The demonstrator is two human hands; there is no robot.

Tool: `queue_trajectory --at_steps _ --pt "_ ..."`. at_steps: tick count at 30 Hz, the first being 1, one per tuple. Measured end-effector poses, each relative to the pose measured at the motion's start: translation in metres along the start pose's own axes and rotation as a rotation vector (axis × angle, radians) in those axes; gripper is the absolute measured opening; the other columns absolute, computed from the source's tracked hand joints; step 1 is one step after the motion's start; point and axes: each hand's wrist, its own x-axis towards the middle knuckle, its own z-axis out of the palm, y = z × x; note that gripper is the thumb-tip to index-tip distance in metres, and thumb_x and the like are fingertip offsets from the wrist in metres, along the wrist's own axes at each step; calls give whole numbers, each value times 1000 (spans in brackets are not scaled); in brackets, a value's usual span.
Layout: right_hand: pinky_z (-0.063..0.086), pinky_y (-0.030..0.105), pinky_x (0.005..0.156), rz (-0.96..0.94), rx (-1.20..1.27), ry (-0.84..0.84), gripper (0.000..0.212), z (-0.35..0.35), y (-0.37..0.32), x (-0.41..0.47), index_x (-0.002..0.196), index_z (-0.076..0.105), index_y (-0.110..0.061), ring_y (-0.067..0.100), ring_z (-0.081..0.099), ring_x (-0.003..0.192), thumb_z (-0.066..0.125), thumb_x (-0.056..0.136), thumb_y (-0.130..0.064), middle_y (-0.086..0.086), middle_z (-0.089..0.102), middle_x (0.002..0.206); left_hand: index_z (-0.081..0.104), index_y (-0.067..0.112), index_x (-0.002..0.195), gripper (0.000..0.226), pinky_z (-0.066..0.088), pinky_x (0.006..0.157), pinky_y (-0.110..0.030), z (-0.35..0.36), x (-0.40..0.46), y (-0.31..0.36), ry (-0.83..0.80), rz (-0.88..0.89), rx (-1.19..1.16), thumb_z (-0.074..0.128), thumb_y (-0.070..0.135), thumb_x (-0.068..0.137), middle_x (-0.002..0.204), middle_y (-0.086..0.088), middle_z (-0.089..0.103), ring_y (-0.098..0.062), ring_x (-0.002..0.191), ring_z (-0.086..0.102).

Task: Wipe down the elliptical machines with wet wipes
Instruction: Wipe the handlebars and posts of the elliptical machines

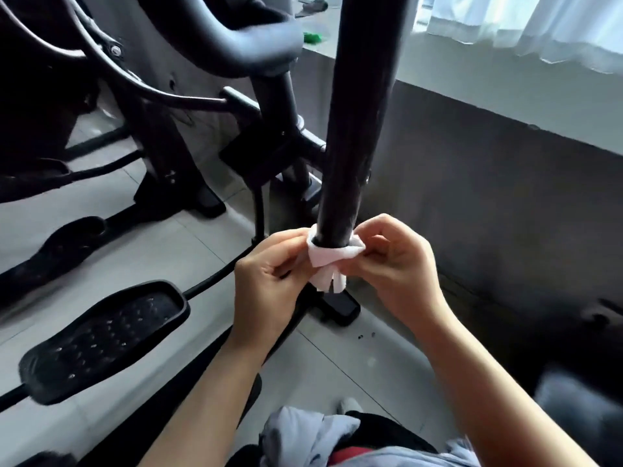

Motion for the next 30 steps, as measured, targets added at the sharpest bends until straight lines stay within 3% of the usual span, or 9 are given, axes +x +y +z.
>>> queue_trajectory --at_steps 3,7,10,13,17,22,24,26,30 --pt "57 37 64 2 49 258 22 21 -28 -18 79 62 -18 21 67 67 79 69 -8 2 69 74 73 22 102 23 53 84 -20 -10 12 13 -107 59 -67 74 7 84 106 13 72 -11 102 69" --pt "54 29 74 -88 -35 686 19 70 -42 -37 97 69 -24 18 71 81 71 82 -14 0 73 89 69 8 119 28 55 85 -28 -24 27 14 -321 38 -146 64 18 93 109 1 73 -16 101 70" --pt "51 21 83 -58 -250 837 27 96 -41 -46 115 70 -19 11 68 96 65 89 -18 -7 72 106 69 11 120 31 58 82 -40 -24 22 11 -339 0 -184 65 27 93 101 1 75 -17 91 72" --pt "51 24 93 -18 -409 868 27 109 -49 -48 120 69 -14 6 65 107 61 95 -10 -8 70 113 71 18 113 26 55 83 -44 -23 14 5 -343 -13 -212 65 35 93 93 3 74 -20 86 70" --pt "56 34 89 31 -522 860 19 97 -76 -42 109 75 -12 5 69 96 68 92 -11 -5 75 102 70 14 109 37 55 85 -37 -13 18 15 -278 -21 -275 59 46 93 98 -3 73 -24 91 69" --pt "56 28 68 -146 -542 851 11 85 -123 -28 87 74 -26 10 70 70 73 87 -15 -9 73 76 63 13 116 20 52 93 -32 8 36 62 -197 127 -424 61 18 97 102 0 73 -8 97 68" --pt "55 26 67 -178 -623 847 8 85 -126 -27 90 73 -26 10 70 71 70 89 -18 -8 72 78 65 9 116 27 37 110 -51 19 42 60 -129 236 -284 54 28 100 115 1 71 -12 107 65" --pt "54 20 69 -205 -817 821 10 86 -118 -34 99 73 -15 8 69 76 68 90 -17 -6 72 89 67 9 116 44 13 120 -53 27 44 45 -37 333 -74 43 43 102 123 10 63 -12 119 60" --pt "48 22 92 -200 -1162 722 26 88 -89 -54 112 68 -7 18 65 100 66 88 -16 0 67 110 65 19 113 34 13 119 -49 28 29 0 5 438 -10 38 39 105 121 9 65 -11 122 59"
